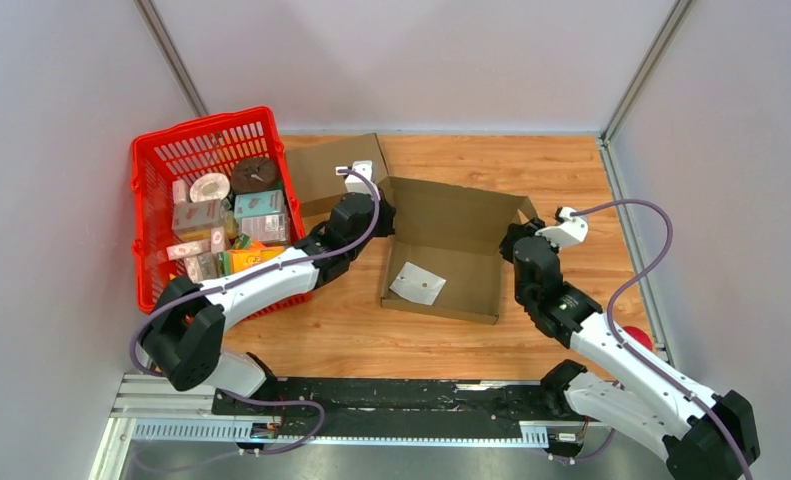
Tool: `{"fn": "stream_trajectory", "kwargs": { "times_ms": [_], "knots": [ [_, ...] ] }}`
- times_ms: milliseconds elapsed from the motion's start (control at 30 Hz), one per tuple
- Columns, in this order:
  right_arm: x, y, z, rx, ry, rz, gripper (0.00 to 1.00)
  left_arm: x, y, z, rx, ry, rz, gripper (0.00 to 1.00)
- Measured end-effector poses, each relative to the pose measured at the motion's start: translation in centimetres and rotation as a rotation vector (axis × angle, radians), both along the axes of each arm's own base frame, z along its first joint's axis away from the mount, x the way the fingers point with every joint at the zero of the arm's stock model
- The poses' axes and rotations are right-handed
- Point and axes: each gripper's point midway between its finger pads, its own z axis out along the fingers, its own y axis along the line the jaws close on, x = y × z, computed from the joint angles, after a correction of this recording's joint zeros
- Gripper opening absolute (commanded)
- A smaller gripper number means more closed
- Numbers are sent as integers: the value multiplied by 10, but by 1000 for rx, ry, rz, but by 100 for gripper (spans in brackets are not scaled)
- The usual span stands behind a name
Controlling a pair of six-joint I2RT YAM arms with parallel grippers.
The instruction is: Fold the paper box
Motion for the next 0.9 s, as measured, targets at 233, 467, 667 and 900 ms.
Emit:
{"fn": "stream_trajectory", "kwargs": {
  "times_ms": [233, 467, 667, 900],
  "knots": [
    [-14, 5, -4, 32, -14, 24, 22, -9, 3, -2, -16, -39, -30, 0],
    [-23, 10, -8, 152, -4, 19, 24, -14, 3, -3, -27, -55, -48, 0],
    [-21, 13, -15, 209, 20, -21, 21, -15, 3, -3, -25, -57, -51, 0],
    [-23, 13, -12, 190, 71, -38, 24, -15, 2, -2, -10, -53, -60, 0]
  ]
}}
